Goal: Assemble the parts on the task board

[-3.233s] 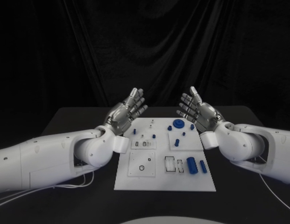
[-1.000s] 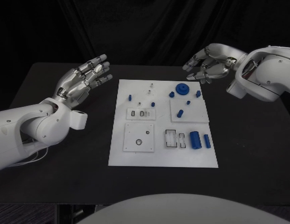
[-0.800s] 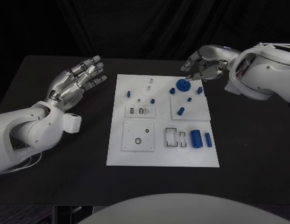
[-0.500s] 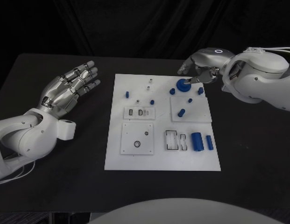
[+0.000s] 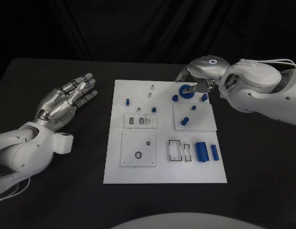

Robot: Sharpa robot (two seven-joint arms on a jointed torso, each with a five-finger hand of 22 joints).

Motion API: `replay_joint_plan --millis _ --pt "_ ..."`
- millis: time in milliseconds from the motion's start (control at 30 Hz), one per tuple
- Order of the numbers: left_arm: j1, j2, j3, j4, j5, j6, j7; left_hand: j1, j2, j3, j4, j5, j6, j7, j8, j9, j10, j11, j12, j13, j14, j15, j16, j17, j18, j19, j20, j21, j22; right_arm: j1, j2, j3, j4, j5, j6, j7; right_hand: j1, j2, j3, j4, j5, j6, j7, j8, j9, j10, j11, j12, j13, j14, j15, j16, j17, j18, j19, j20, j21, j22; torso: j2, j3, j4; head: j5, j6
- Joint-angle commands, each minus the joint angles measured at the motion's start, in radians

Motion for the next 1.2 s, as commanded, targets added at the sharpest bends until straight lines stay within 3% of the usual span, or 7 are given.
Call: replay_joint_plan --millis 33,167,333,500,733,900,1200 --pt "0.002 -0.001 0.001 0.004 0.009 0.010 0.302 0.007 0.007 0.006 -0.002 0.006 0.000 0.005 -0.001 0.001 -0.002 -0.001 0.005 -0.001 -0.001 0.006 0.003 0.001 0.013 -0.003 0.001 -0.005 -0.001 -0.001 -0.001 0.001 0.004 -0.040 -0.013 -0.026 -0.004 -0.009 0.000 0.008 -0.008 0.002 -0.006 -0.007 0.001 0.008 0.000 -0.007 0.002 0.010 0.000 0.008 0.009 -0.012 0.007 -0.002 0.006 0.004 0.006 0.0003 -0.0001 -0.001 0.008" --pt "0.002 0.000 0.001 0.005 0.016 0.019 0.301 0.009 0.008 0.008 -0.003 0.008 0.004 0.010 -0.001 0.002 -0.001 0.001 0.008 0.000 0.001 0.008 0.007 0.002 0.015 -0.003 0.003 -0.006 -0.001 -0.002 -0.001 0.000 0.003 -0.041 -0.011 -0.025 -0.005 -0.012 0.008 0.010 -0.011 0.014 0.000 -0.005 0.004 0.021 0.002 -0.013 0.003 0.013 0.001 0.014 0.019 -0.013 0.010 -0.002 0.010 0.013 0.010 -0.0007 -0.0035 0.007 0.021" --pt "0.002 0.003 0.001 0.006 0.024 0.026 0.299 0.012 0.009 0.011 -0.005 0.011 0.005 0.014 0.000 0.002 0.002 0.005 0.011 0.000 0.003 0.012 0.011 0.002 0.017 -0.004 0.005 -0.007 -0.001 -0.008 0.003 0.000 -0.008 -0.041 -0.003 -0.019 0.001 -0.011 0.020 0.010 0.003 0.030 0.006 -0.002 0.007 0.043 0.003 -0.022 0.003 0.014 0.001 0.018 0.028 -0.013 0.010 -0.001 0.011 0.017 0.008 -0.0005 -0.0026 0.003 0.023" --pt "0.002 0.004 0.001 0.012 0.033 0.032 0.298 0.016 0.010 0.014 -0.007 0.014 0.009 0.012 0.000 0.002 0.005 0.010 0.015 0.001 0.006 0.015 0.016 0.003 0.018 -0.004 0.007 -0.007 -0.001 -0.015 -0.001 0.000 -0.006 -0.041 -0.006 -0.011 0.004 -0.014 0.028 0.011 0.009 0.044 0.012 -0.001 0.009 0.066 0.002 -0.031 0.003 0.017 0.001 0.022 0.036 -0.014 0.010 -0.001 0.012 0.021 0.012 -0.0007 -0.0016 0.000 0.033" --pt "0.002 0.003 0.000 0.015 0.031 0.037 0.296 0.018 0.010 0.017 -0.008 0.015 0.011 0.013 0.000 0.002 0.007 0.013 0.018 0.001 0.008 0.017 0.019 0.003 0.018 -0.003 0.009 -0.007 -0.001 -0.024 0.001 0.000 -0.008 -0.041 0.000 0.002 0.024 -0.017 0.051 0.005 0.038 0.049 0.013 -0.010 0.009 0.087 -0.001 -0.059 0.001 0.017 -0.001 0.022 0.042 -0.013 0.009 -0.002 0.011 0.024 0.012 -0.0010 -0.0064 -0.001 0.033" --pt "0.001 0.003 0.000 0.016 0.028 0.040 0.293 0.021 0.008 0.018 -0.010 0.017 0.009 0.011 0.000 0.002 0.007 0.017 0.019 0.001 0.008 0.019 0.020 0.003 0.018 -0.005 0.010 -0.008 -0.001 -0.034 0.007 0.000 -0.014 -0.041 -0.018 0.010 0.025 -0.018 0.056 0.006 0.043 0.052 0.015 -0.011 0.009 0.095 0.000 -0.066 0.001 0.017 -0.001 0.022 0.043 -0.013 0.008 -0.003 0.010 0.025 0.015 -0.0018 -0.0015 -0.011 0.038" --pt "0.001 0.003 -0.002 0.016 0.026 0.046 0.283 0.024 0.007 0.022 -0.013 0.018 0.012 0.015 0.000 0.003 0.006 0.019 0.019 0.001 0.010 0.023 0.023 0.004 0.017 -0.007 0.012 -0.010 -0.002 -0.054 0.027 0.000 -0.030 -0.041 -0.043 0.028 0.027 -0.021 0.065 0.009 0.046 0.052 0.020 -0.016 0.008 0.112 0.002 -0.075 0.002 0.024 -0.001 0.030 0.059 -0.015 0.014 -0.003 0.015 0.035 0.015 -0.0008 -0.0056 -0.006 0.032"
